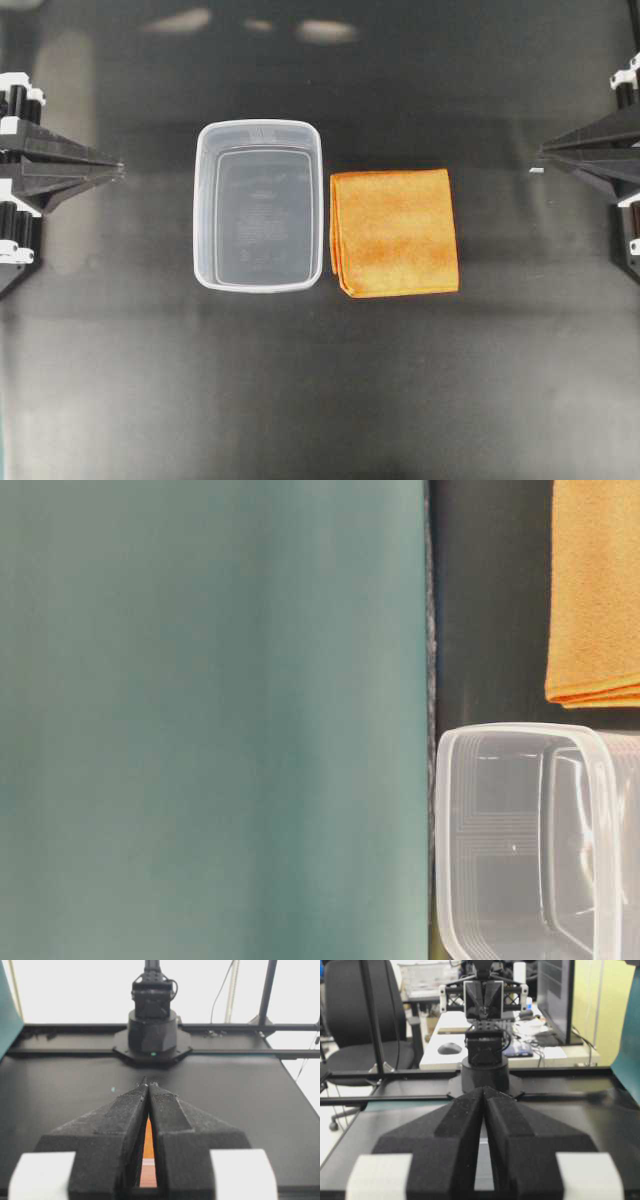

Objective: Place the orange towel into the container with the left arm.
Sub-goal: 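Move the left gripper over the container toward the orange towel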

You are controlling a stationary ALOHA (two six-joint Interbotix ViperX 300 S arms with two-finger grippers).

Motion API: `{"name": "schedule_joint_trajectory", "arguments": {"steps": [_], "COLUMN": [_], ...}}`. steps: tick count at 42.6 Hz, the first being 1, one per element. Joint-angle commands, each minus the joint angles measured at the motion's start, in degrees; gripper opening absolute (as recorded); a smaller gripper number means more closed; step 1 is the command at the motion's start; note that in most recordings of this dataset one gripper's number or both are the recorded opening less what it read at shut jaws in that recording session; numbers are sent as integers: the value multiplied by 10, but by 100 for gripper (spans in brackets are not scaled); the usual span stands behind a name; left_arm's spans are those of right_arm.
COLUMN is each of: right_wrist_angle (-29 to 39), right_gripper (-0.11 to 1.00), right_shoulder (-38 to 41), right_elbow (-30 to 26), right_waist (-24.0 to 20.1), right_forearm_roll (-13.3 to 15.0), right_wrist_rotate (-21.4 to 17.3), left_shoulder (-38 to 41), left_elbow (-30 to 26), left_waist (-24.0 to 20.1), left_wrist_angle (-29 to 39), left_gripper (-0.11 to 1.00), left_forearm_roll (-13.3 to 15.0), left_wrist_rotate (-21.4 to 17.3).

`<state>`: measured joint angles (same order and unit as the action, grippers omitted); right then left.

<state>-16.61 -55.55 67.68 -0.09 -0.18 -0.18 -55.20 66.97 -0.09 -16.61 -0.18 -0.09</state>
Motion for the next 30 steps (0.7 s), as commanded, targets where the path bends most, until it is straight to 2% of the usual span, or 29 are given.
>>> {"name": "schedule_joint_trajectory", "arguments": {"steps": [1, 4, 11, 23, 24, 30], "right_wrist_angle": [-8, -1, 29, 159, 167, 171], "right_gripper": [1, 1, 1, 3, 5, 46], "right_shoulder": [0, -10, -36, -94, -101, -117], "right_elbow": [-12, -12, -13, -17, -17, -17], "right_waist": [2, 3, 4, 6, 7, 13], "right_forearm_roll": [-4, -7, -8, -8, -9, -8], "right_wrist_rotate": [-4, -4, -4, -4, -4, -4], "left_shoulder": [15, 32, 98, 278, 295, 387], "left_elbow": [-55, -95, -195, -355, -370, -453], "left_waist": [-1, 2, 6, 7, 7, 6], "left_wrist_angle": [47, 109, 238, 360, 369, 437], "left_gripper": [6, 0, 0, 0, 0, 1], "left_forearm_roll": [-24, -24, -24, -25, -25, -25], "left_wrist_rotate": [8, 10, 2, -4, -6, -9]}}
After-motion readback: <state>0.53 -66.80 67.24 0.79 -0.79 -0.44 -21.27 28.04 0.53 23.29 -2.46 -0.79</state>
